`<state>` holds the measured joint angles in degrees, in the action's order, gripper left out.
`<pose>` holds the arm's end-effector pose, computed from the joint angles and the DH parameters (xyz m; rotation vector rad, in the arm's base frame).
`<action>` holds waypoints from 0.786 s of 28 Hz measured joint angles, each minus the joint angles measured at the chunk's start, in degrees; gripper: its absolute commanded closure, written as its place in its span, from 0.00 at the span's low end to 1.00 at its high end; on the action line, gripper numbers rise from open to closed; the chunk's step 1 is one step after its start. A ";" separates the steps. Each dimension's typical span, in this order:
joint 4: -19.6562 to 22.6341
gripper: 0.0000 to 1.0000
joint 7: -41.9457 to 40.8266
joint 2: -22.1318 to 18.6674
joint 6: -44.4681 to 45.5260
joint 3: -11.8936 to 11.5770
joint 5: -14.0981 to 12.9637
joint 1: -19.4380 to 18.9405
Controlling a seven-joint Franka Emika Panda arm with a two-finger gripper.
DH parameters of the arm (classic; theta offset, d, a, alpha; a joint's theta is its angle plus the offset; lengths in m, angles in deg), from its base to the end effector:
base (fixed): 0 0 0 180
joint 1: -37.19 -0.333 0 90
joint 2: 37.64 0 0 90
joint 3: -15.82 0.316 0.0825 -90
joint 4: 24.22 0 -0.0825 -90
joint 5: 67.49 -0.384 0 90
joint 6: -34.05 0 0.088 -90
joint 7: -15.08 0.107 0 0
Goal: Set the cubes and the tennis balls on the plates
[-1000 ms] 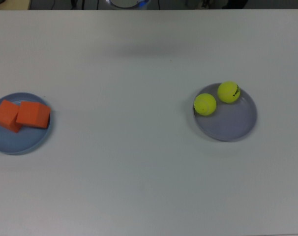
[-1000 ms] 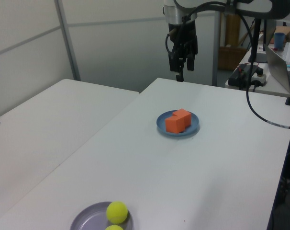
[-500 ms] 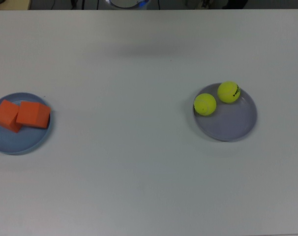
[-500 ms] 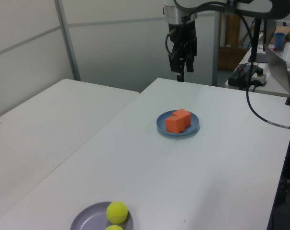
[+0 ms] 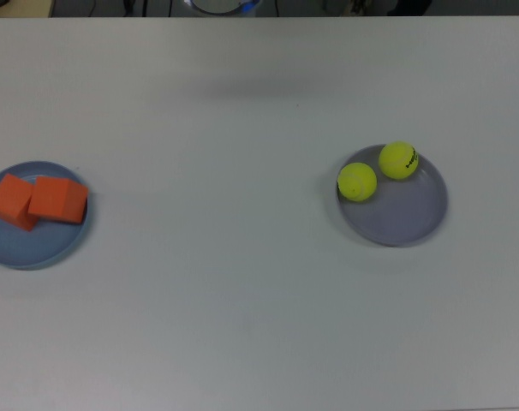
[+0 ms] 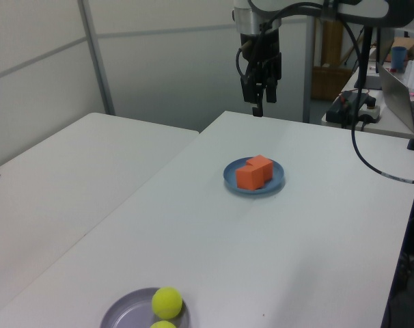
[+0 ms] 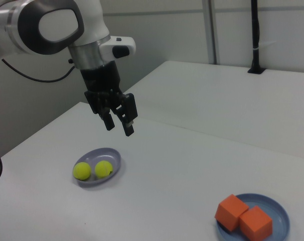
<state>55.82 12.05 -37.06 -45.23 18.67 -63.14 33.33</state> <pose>0.5339 0.0534 0.6834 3.0570 0.2401 -0.0322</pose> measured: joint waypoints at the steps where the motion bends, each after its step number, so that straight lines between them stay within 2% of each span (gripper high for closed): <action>1: 0.00 0.42 0.00 0.00 0.00 0.00 0.00 0.00; 2: 0.00 0.43 0.00 0.00 0.00 0.00 0.00 0.00; 4: 0.00 0.55 0.00 0.00 0.00 0.00 0.00 0.00; 12: 0.00 0.72 0.00 0.00 0.00 0.00 0.00 0.00; 17: 0.00 0.97 0.00 0.00 0.00 0.00 0.00 0.00; 22: 0.00 1.00 0.00 0.00 0.00 0.00 0.00 0.00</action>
<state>55.82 12.05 -37.06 -45.23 18.67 -63.14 33.33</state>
